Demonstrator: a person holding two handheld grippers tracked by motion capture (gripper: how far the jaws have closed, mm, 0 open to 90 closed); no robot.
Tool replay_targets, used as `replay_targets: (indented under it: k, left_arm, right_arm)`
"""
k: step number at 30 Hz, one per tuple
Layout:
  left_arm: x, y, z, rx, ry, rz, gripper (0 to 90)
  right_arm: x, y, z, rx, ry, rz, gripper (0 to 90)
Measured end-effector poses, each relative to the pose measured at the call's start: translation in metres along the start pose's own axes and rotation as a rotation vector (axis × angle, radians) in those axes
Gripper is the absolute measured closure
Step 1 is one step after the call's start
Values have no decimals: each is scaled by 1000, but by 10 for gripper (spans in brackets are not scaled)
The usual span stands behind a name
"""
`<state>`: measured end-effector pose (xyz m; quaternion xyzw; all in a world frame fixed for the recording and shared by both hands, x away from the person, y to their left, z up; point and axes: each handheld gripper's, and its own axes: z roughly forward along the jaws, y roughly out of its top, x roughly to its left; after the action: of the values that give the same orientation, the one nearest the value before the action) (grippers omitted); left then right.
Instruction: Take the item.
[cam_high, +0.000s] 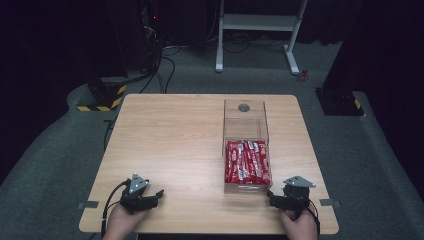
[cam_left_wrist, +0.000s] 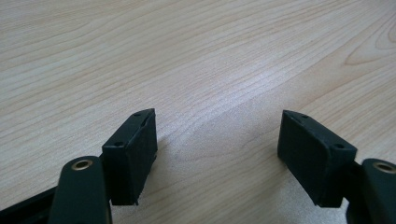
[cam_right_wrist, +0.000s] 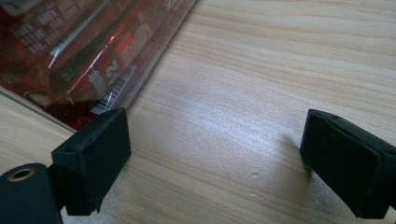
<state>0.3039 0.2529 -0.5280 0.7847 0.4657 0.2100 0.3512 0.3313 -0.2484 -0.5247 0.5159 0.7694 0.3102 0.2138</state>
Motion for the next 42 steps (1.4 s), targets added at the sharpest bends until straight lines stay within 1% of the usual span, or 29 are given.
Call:
replay_targets:
  k: [15,18,23,25,27,29,32,35,36,37,39,40,42]
  left_arm:
    - [0,0,0,-1,3,-9,290]
    - [1,1,0,6,11,-5,281]
    - [1,2,0,13,10,-8,281]
    - [1,4,-1,29,16,-13,296]
    - [0,4,-1,34,10,-21,307]
    - [0,5,-2,36,4,-15,318]
    - [-3,6,-4,27,0,-3,341]
    - [-5,7,-5,13,-11,-2,350]
    - [-5,7,-5,12,-11,1,355]
    - [-7,8,-6,10,-11,14,354]
    - [-7,8,-6,10,-7,19,359]
    - [-8,8,-7,5,-4,21,359]
    - [-7,9,-9,-15,-15,15,375]
  right_arm:
    - [0,0,0,0,0,-1,85]
    - [0,0,0,0,1,-1,85]
    - [-1,0,-1,2,9,-9,86]
    - [-1,-1,-1,0,8,-6,85]
    - [-1,-1,-1,0,8,-6,85]
    - [0,-1,-1,0,8,-6,85]
    - [0,-1,-1,1,7,-6,85]
    - [0,-1,-1,1,7,-4,85]
    - [0,-1,-1,1,8,-5,85]
    - [0,-1,-1,1,7,-5,85]
    - [0,-1,-1,0,6,-5,85]
    - [0,-1,-1,0,6,-5,85]
    - [0,-1,-1,0,6,-5,86]
